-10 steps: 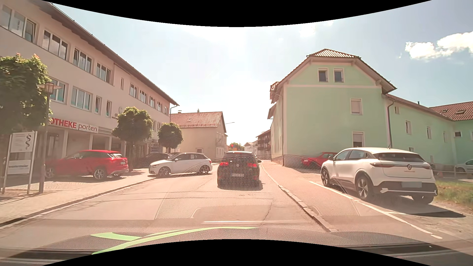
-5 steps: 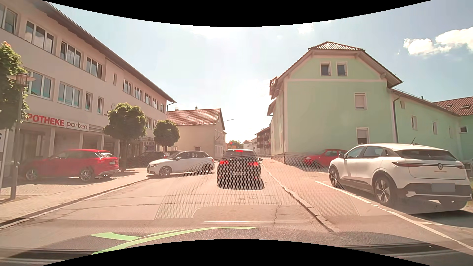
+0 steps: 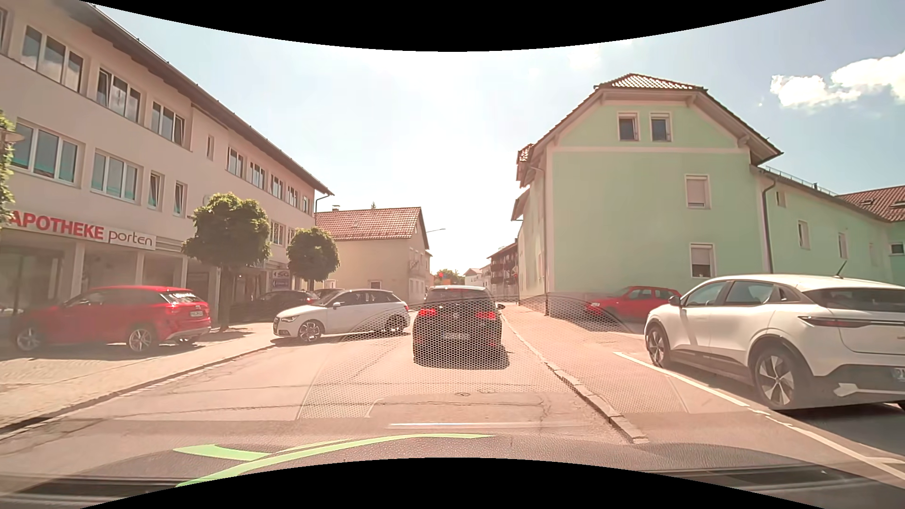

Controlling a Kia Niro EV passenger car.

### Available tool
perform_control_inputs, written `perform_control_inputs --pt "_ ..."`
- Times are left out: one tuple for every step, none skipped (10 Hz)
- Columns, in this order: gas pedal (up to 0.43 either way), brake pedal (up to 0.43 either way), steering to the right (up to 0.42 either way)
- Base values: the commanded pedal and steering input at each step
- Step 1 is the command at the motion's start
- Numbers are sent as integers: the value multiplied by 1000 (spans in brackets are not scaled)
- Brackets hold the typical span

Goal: Follow the waypoints while adhering to traffic rules and regulations

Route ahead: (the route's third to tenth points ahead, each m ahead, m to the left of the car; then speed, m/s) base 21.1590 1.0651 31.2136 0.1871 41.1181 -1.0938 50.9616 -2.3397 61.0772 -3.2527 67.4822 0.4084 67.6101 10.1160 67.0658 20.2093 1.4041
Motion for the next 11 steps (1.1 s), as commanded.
perform_control_inputs --pt "0 0 14" --pt "0 0 14" --pt "0 0 14" --pt "0 6 14" --pt "0 0 14" --pt "0 6 14" --pt "0 6 15" --pt "0 12 16" --pt "0 6 19" --pt "0 18 22" --pt "0 24 25"
